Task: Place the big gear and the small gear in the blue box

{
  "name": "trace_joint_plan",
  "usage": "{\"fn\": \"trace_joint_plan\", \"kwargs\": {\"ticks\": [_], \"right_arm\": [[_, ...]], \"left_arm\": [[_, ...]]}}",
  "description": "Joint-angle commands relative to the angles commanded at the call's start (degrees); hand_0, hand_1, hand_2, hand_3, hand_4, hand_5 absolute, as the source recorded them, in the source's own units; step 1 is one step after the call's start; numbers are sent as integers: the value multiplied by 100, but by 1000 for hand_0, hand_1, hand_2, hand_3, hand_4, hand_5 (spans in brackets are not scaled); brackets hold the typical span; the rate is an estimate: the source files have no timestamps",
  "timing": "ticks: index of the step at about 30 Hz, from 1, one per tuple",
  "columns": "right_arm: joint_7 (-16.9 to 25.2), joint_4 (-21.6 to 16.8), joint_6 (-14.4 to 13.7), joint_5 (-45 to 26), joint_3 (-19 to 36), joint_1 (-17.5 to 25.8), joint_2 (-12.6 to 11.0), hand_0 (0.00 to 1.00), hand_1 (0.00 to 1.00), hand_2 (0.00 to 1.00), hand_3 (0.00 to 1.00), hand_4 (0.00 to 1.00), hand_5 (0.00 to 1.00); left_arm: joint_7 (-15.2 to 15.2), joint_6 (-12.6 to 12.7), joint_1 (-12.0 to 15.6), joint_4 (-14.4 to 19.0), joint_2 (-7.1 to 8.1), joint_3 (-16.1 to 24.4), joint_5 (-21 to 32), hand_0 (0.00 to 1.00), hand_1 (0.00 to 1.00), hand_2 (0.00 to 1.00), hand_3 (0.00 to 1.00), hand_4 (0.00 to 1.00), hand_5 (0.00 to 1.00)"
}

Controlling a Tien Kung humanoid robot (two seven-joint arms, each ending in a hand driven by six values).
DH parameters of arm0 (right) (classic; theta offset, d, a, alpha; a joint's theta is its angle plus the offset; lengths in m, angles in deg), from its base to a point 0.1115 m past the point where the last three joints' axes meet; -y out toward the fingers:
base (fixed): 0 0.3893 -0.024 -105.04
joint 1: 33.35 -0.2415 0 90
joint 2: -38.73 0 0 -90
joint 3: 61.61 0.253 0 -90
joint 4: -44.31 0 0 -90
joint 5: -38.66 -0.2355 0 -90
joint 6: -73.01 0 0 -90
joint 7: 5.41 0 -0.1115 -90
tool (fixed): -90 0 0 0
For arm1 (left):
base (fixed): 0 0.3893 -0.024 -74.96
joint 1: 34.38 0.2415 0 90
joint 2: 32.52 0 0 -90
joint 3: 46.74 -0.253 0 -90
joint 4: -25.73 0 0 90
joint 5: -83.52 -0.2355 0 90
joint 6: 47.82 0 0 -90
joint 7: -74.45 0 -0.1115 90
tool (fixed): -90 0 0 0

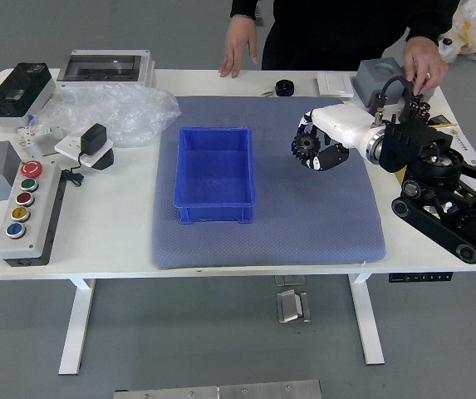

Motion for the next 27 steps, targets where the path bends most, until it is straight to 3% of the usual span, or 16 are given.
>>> {"fn": "trace_joint_plan", "kwargs": {"ticks": [8,17,27], "right_arm": [[7,348,12,-55,-80,-357,634,570,439,501,626,641,160],[84,1012,-53,-93,13,-472,1360,573,441,505,627,634,157],[127,1497,-143,-169,127,-436,1886,576,448,506,628,631,156]], "left_arm": [[-16,-8,-17,0,5,-5,-62,917,901,895,884,817,353],[-41,-21,-126,0,-5,7,-159,917,901,895,884,817,354],[-59,-33,-160,0,7,-12,-228,917,901,895,884,817,356]]}}
